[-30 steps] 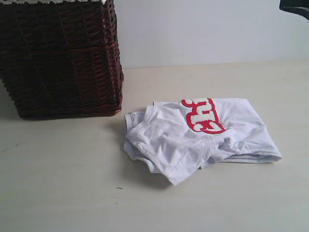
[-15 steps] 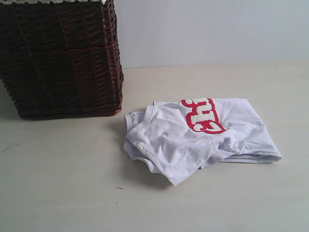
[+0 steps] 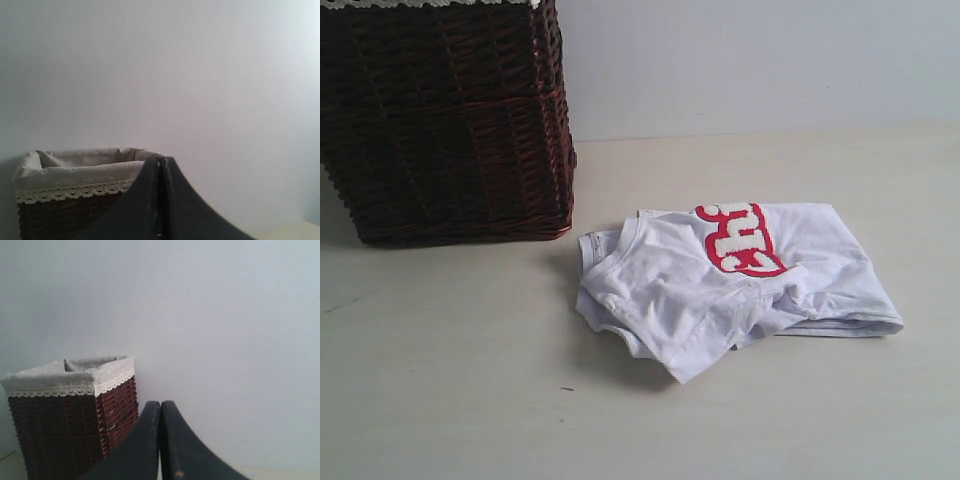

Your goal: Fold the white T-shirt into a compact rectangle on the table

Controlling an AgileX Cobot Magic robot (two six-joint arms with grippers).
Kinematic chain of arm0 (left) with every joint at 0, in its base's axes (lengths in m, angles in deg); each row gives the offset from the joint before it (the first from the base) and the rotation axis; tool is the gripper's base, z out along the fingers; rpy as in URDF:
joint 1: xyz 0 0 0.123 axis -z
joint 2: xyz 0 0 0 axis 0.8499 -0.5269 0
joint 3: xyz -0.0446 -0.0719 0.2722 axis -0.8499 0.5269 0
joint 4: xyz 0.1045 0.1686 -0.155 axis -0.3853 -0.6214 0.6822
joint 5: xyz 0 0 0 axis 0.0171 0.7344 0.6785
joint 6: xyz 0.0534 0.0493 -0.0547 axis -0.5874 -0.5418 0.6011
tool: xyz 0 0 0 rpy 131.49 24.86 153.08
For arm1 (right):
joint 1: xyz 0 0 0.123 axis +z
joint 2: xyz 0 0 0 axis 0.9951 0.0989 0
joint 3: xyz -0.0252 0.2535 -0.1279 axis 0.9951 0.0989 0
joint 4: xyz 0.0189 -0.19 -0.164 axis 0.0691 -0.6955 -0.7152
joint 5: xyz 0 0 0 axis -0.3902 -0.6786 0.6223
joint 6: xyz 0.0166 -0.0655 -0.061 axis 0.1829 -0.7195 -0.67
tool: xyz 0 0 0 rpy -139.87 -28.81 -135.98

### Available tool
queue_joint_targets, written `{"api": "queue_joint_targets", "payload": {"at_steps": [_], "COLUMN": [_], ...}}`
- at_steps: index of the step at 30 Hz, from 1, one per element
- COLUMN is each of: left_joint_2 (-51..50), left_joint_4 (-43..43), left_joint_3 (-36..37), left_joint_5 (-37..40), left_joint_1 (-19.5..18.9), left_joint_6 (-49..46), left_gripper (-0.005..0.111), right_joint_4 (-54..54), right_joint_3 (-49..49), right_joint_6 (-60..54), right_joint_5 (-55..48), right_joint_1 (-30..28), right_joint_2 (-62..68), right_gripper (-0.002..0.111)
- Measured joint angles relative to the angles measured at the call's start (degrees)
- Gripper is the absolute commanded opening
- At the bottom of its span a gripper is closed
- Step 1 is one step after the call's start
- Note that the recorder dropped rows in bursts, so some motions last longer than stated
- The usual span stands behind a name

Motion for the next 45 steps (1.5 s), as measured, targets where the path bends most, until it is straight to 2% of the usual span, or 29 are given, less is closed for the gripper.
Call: {"api": "queue_joint_targets", "payload": {"at_steps": [13, 22, 27, 35, 45], "left_joint_2": [0.55, 0.44, 0.44, 0.44, 0.44], "left_joint_4": [0.00, 0.00, 0.31, 0.31, 0.42], "left_joint_3": [6.31, 20.58, 25.38, 28.37, 28.73], "left_joint_5": [-0.01, -0.78, -1.77, -3.93, -3.08], "left_joint_1": [0.00, 0.00, 0.00, 0.00, 0.00], "left_joint_6": [9.79, 14.91, 17.60, 30.16, 31.88], "left_gripper": [0.000, 0.000, 0.000, 0.000, 0.000], "right_joint_4": [1.07, 6.69, 7.63, 7.97, 7.97], "right_joint_3": [2.95, 16.12, 18.82, 19.05, 19.05], "right_joint_6": [0.17, 1.47, 1.64, 2.68, 2.89], "right_joint_5": [0.62, 8.78, 11.55, 12.11, 12.26], "right_joint_1": [0.00, 0.00, 0.00, 0.00, 0.00], "right_joint_2": [-3.26, -5.09, -5.09, -5.09, -5.09], "right_gripper": [0.000, 0.000, 0.000, 0.000, 0.000]}}
